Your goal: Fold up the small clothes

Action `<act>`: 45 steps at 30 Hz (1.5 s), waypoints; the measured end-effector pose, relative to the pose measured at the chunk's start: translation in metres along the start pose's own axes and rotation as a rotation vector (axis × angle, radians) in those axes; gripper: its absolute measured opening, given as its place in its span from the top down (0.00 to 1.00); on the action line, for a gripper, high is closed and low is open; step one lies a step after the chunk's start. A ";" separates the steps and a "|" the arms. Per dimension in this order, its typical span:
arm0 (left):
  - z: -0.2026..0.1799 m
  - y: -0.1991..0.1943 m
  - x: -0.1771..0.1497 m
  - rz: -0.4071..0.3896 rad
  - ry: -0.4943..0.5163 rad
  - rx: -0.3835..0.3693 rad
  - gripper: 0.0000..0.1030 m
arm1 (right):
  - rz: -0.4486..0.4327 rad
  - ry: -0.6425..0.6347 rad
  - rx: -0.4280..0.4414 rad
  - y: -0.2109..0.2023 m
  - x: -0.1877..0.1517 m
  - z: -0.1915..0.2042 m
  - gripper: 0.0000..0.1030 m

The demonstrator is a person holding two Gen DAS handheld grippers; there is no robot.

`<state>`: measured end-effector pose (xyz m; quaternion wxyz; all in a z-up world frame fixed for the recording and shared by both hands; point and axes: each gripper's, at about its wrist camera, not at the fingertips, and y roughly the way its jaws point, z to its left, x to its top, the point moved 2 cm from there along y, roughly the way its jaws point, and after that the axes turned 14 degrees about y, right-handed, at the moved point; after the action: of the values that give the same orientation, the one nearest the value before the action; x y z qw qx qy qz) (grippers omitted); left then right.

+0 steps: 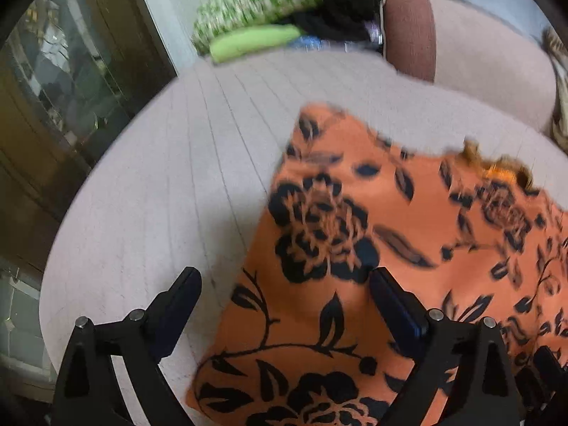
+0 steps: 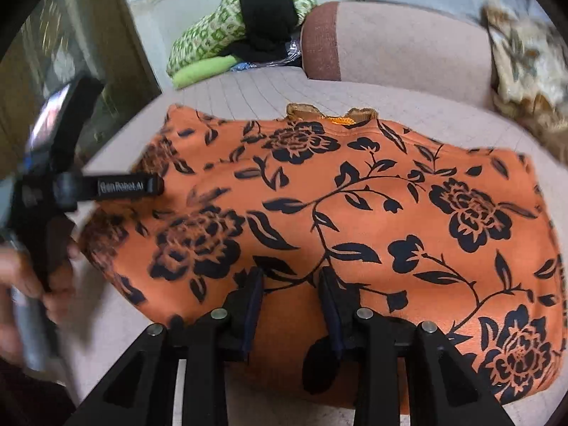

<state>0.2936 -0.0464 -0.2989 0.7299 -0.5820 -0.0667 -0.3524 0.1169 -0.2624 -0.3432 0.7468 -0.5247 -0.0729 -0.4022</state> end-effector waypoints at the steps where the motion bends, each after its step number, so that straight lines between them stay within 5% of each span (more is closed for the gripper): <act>1: 0.000 -0.004 0.002 -0.019 -0.006 -0.006 0.06 | -0.017 0.011 0.017 -0.004 0.004 -0.001 0.65; 4: -0.007 -0.003 0.002 -0.020 0.005 -0.046 0.06 | -0.055 -0.020 0.047 -0.007 0.006 0.018 0.65; 9: -0.023 0.025 -0.004 0.098 0.068 -0.023 0.06 | 0.066 -0.042 0.021 0.030 -0.016 0.025 0.64; 13: -0.018 0.027 -0.003 0.103 0.042 -0.050 0.06 | -0.002 -0.044 0.069 0.027 -0.022 0.021 0.65; 23: -0.001 -0.007 0.003 0.003 0.004 -0.044 0.06 | 0.038 -0.016 0.052 0.021 -0.014 0.017 0.65; 27: 0.013 -0.017 -0.006 -0.018 -0.027 -0.024 0.06 | -0.015 0.000 0.015 -0.002 -0.013 0.013 0.65; 33: 0.019 -0.014 -0.035 0.006 0.002 -0.043 0.06 | -0.085 0.098 -0.082 -0.028 -0.010 -0.022 0.65; 36: 0.011 0.000 -0.059 0.062 0.056 -0.088 0.06 | 0.000 0.116 -0.157 -0.007 -0.012 -0.042 0.65; 40: 0.023 -0.013 -0.076 0.026 0.018 -0.111 0.06 | -0.003 0.078 -0.187 -0.010 -0.009 -0.032 0.65; 45: 0.037 -0.057 -0.107 -0.062 -0.074 -0.114 0.06 | -0.037 0.085 -0.122 -0.037 0.004 -0.024 0.65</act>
<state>0.1919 0.0293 -0.2957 0.6813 -0.6329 -0.0914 -0.3563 0.0867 -0.2896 -0.3251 0.7081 -0.5503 -0.0260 -0.4416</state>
